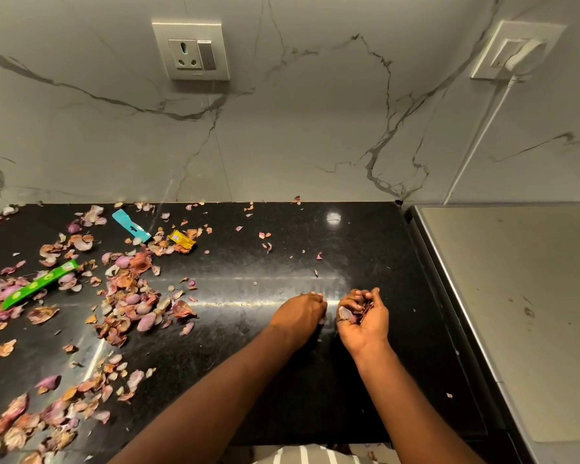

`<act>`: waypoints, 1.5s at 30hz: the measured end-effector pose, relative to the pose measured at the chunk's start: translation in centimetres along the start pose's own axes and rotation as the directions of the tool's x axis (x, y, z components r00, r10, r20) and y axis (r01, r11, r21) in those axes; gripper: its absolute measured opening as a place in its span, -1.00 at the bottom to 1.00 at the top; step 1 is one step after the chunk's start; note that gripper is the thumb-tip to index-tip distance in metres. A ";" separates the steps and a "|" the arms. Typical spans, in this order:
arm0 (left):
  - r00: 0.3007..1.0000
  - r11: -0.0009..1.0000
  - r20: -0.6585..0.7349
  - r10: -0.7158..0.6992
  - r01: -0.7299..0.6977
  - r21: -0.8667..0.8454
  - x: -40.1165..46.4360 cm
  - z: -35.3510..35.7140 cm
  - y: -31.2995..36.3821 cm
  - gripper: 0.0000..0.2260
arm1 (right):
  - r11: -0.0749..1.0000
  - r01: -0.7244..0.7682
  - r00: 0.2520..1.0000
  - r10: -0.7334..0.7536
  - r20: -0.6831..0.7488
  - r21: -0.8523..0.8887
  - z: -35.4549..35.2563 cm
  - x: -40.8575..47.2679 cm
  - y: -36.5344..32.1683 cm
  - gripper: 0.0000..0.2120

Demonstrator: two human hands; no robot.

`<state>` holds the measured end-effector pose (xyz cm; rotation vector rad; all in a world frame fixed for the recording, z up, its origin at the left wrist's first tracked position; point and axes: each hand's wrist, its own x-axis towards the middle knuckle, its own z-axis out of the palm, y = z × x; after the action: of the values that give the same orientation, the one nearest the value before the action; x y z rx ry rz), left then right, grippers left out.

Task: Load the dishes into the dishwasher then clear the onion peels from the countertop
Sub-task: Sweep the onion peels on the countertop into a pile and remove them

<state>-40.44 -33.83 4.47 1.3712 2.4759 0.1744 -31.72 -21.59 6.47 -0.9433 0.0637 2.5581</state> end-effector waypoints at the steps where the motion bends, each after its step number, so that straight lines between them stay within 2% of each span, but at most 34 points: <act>1: 1.000 1.000 -0.019 0.000 0.000 0.009 -0.2 0.0 -0.1 -0.84 | 1.000 -0.002 1.000 0.002 -0.006 -0.006 0.0 0.0 0.2 -0.52; 3: 1.000 0.999 -0.021 -0.008 0.009 0.048 -0.8 -0.4 0.1 -0.90 | 1.000 -0.012 1.000 0.012 -0.012 -0.024 0.1 -0.1 0.6 -0.53; 7: 1.000 0.996 0.004 -0.025 0.024 0.088 -2.5 -0.9 0.3 -0.85 | 0.998 -0.027 1.000 0.026 -0.014 -0.052 0.3 -0.1 0.9 -0.54; 15: 0.999 1.000 0.043 0.027 -0.028 0.015 -8.7 1.7 -1.0 -0.74 | 0.995 -0.067 0.998 0.065 -0.022 -0.070 -0.5 -0.1 1.4 -0.57; 18: 0.999 0.999 0.037 0.006 -0.008 0.049 -9.2 1.3 -0.1 -0.77 | 0.994 -0.078 0.997 0.076 -0.019 -0.083 -0.6 -0.3 2.0 -0.57; 22: 0.998 0.999 0.025 -0.053 0.053 -0.005 -8.6 -0.1 0.5 -0.83 | 0.993 -0.098 0.995 0.097 -0.009 -0.063 -0.2 -0.6 2.8 -0.58; 24: 0.994 0.986 -0.028 -0.102 0.097 -0.134 -8.5 -0.8 0.4 -0.83 | 0.994 -0.099 0.995 0.099 -0.007 -0.041 -0.1 -0.7 3.1 -0.59; 25: 0.987 0.966 -0.097 -0.130 0.104 -0.237 -8.5 -1.0 0.3 -0.81 | 0.994 -0.103 0.995 0.103 -0.005 -0.033 0.0 -0.8 3.3 -0.59; 27: 0.946 0.909 -0.277 -0.171 0.043 -0.416 -8.7 -1.6 0.8 -0.78 | 0.993 -0.116 0.993 0.116 0.009 -0.025 0.0 -0.9 3.5 -0.59; 29: 0.898 0.872 -0.410 -0.160 -0.067 -0.485 -8.7 -2.3 2.2 -0.75 | 0.989 -0.142 0.989 0.143 0.025 -0.036 0.0 -1.0 3.9 -0.56; 30: 0.893 0.861 -0.426 -0.147 -0.097 -0.500 -8.7 -2.7 3.1 -0.69 | 0.987 -0.157 0.987 0.158 0.023 -0.042 0.1 -1.0 4.1 -0.56; 32: 0.924 0.844 -0.362 -0.121 -0.096 -0.528 -8.6 -3.3 4.5 -0.59 | 0.984 -0.169 0.985 0.170 0.021 -0.062 0.0 -1.1 4.7 -0.61; 34: 0.929 0.894 -0.365 -0.053 -0.118 -0.432 -8.2 -3.1 5.0 -0.61 | 0.983 -0.167 0.984 0.170 0.044 -0.072 0.0 -1.1 5.2 -0.64; 38: 0.861 0.955 -0.508 -0.030 -0.126 -0.269 -8.8 -3.0 4.3 -0.66 | 0.981 -0.171 0.983 0.176 0.053 -0.090 0.4 -1.6 5.7 -0.59; 42: 0.776 0.897 -0.610 -0.160 -0.144 -0.418 -9.9 -3.5 3.0 -0.64 | 0.976 -0.175 0.984 0.178 0.008 -0.132 0.3 -1.6 6.6 -0.66; 45: 0.768 0.837 -0.607 -0.206 -0.183 -0.516 -10.7 -2.9 2.1 -0.56 | 0.969 -0.184 0.982 0.187 0.001 -0.162 0.4 -1.7 7.4 -0.68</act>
<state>-34.33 -41.59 9.93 1.1408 2.5801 1.4733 -33.71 -28.91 7.08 -1.0196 -0.0646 2.7774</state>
